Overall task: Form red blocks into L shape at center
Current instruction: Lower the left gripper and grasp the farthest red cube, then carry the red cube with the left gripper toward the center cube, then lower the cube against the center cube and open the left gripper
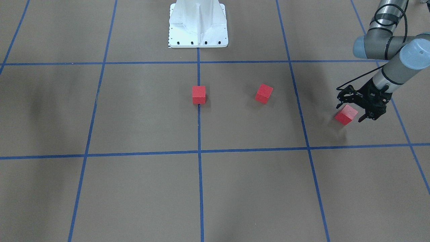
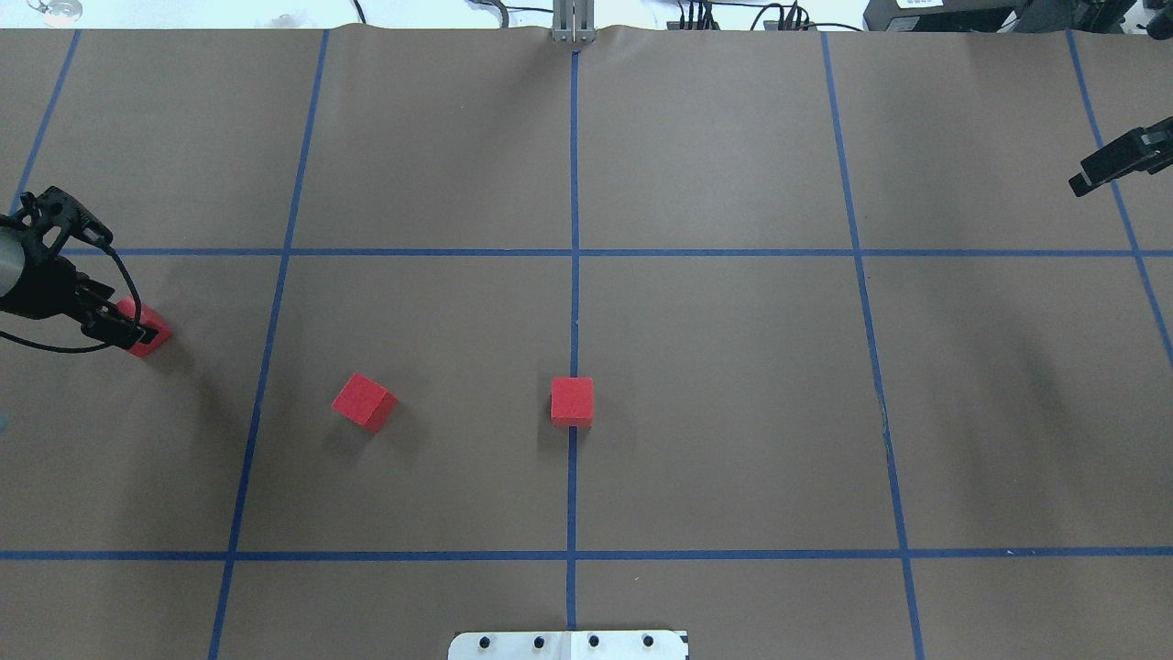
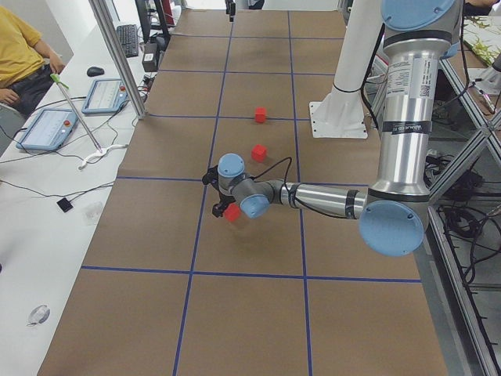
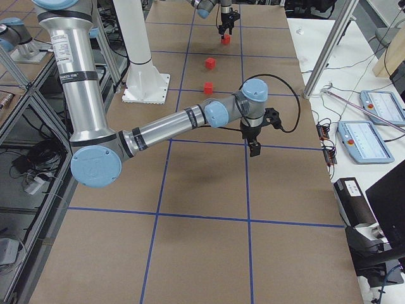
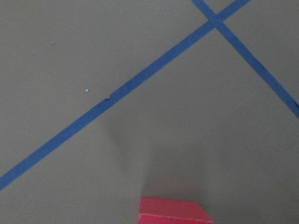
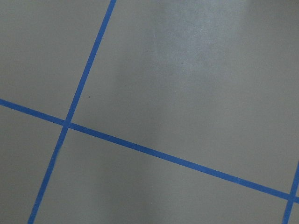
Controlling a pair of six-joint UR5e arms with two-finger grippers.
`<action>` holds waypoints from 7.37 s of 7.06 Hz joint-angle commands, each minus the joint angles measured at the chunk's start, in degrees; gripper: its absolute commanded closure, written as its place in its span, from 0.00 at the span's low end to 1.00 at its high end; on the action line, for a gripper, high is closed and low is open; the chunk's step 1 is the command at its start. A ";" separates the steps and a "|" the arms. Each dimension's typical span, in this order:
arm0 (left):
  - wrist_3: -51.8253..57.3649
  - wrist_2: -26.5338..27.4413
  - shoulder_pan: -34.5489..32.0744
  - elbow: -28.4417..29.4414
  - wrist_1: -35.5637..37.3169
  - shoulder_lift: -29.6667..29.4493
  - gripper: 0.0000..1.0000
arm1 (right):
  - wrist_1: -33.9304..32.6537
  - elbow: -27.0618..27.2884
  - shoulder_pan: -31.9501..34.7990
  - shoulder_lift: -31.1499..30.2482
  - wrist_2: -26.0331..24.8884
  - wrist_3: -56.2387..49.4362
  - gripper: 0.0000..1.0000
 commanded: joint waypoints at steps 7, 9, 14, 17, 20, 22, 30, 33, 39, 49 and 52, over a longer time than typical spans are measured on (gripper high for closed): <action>-1.70 -2.87 0.61 -3.27 12.73 -5.43 0.72 | 0.00 -0.38 0.00 -2.31 -0.17 0.37 0.01; -9.12 -2.88 0.70 -4.61 23.39 -15.68 0.72 | 0.00 -0.47 1.05 -5.38 -0.61 0.02 0.01; -44.18 6.57 18.24 -2.95 36.17 -41.46 0.71 | 0.00 -0.47 2.20 -7.59 -0.79 0.28 0.00; -55.28 13.17 23.70 4.94 36.97 -49.65 0.71 | 0.00 -0.47 2.20 -7.60 -0.79 0.45 0.00; -57.95 15.93 25.48 8.47 37.06 -50.81 0.66 | 0.00 -0.47 2.20 -7.60 -0.79 0.45 0.00; -57.95 16.54 26.09 8.84 36.97 -50.81 0.60 | 0.00 -0.47 2.20 -7.51 -0.79 0.54 0.01; -57.87 17.77 28.56 9.54 36.97 -50.37 0.41 | 0.00 -0.55 2.20 -7.60 -0.96 0.54 0.01; -58.22 18.82 28.47 9.54 36.97 -50.29 0.39 | 0.00 -0.47 2.20 -7.51 -0.96 0.54 0.00; -59.18 19.36 28.56 9.54 37.06 -50.20 0.39 | 0.00 -0.47 2.20 -7.42 -0.96 0.54 0.01; -59.10 19.09 28.73 9.01 38.99 -50.29 0.38 | 0.00 -0.55 2.20 -7.42 -0.96 0.54 0.01; -58.75 19.09 28.73 8.93 38.99 -50.29 0.01 | 0.00 -0.55 2.20 -7.33 -0.96 0.54 0.00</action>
